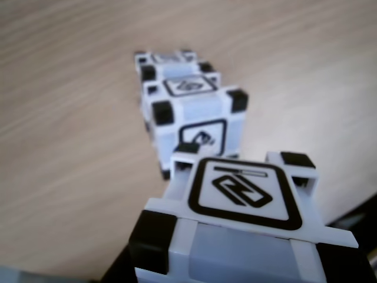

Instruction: Stack cubes from left to right.

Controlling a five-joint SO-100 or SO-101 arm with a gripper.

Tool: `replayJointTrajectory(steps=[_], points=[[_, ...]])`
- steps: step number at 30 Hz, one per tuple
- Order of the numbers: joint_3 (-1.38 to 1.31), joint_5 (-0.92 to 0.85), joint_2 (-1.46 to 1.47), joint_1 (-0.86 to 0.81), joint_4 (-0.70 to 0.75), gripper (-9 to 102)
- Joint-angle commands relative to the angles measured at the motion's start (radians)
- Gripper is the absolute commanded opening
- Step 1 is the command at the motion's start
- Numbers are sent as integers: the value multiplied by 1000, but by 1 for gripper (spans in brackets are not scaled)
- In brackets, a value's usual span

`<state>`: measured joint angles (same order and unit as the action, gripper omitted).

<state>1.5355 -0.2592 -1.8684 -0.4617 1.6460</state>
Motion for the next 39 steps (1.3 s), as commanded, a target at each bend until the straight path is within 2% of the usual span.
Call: replayJointTrajectory(steps=[1,39], points=[[-21,-9,-31,-5,-11,0],[80,44,-2,0,-25,0]])
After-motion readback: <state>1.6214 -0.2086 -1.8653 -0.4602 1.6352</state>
